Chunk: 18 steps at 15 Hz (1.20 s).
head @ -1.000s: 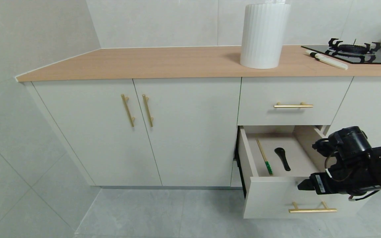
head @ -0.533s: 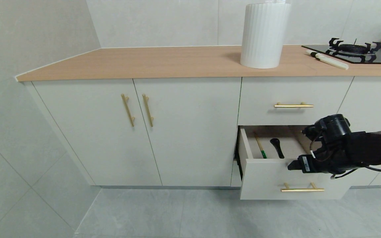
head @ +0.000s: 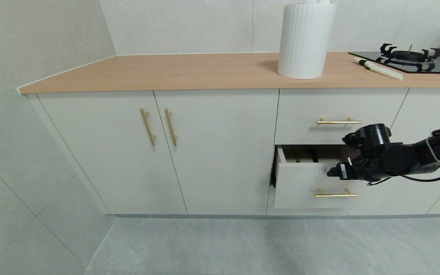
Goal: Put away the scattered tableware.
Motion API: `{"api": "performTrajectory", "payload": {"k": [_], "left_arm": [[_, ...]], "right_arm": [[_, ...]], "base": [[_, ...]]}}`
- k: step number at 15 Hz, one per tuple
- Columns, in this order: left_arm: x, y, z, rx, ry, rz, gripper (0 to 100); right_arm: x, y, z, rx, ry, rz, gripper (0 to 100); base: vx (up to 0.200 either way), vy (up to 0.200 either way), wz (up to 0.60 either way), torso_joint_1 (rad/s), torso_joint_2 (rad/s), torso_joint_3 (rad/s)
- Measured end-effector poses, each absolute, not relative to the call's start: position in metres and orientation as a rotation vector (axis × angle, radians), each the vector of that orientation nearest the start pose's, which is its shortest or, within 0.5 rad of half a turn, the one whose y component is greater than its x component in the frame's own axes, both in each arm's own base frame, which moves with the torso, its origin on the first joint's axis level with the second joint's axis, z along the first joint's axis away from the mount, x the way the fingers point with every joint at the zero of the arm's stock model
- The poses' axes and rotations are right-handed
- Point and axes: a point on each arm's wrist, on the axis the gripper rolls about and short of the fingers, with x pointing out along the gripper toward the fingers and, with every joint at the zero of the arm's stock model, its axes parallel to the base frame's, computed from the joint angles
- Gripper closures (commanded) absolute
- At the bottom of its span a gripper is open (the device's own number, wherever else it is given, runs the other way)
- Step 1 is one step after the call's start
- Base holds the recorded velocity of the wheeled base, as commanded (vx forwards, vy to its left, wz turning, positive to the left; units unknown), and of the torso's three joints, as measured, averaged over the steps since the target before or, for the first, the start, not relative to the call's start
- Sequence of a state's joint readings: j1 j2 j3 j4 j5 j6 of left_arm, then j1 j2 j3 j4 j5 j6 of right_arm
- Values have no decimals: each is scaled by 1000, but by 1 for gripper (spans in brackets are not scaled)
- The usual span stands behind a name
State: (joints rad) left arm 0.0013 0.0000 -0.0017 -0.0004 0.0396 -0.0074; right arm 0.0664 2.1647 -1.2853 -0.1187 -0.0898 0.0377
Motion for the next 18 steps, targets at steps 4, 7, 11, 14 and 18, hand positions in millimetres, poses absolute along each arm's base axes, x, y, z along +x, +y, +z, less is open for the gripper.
{"api": "performTrajectory", "payload": {"k": [4,7,11,14,18], "left_arm": [[-23,1,76,-7,-2,41,0],[-23,1,76,-7,-2,40,0],[-23,1,76,-7,-2,41,0],[-23,1,76,-8,-2,41,0],[-23,1,76,-7,-2,41,0]], "right_arm": [[429,21,78,-10,658,-53,0],[440,21,71,-9,550,-103,0],[448,27,59,7,480,-140,0],[454,32,53,14,421,-160,0],[461,34,48,18,369,-191,0]], "base": [[0,0,0,0,0,0],[0,0,0,0,0,0],[0,0,0,0,0,0],[0,0,0,0,0,0],[0,0,0,0,0,0]]}}
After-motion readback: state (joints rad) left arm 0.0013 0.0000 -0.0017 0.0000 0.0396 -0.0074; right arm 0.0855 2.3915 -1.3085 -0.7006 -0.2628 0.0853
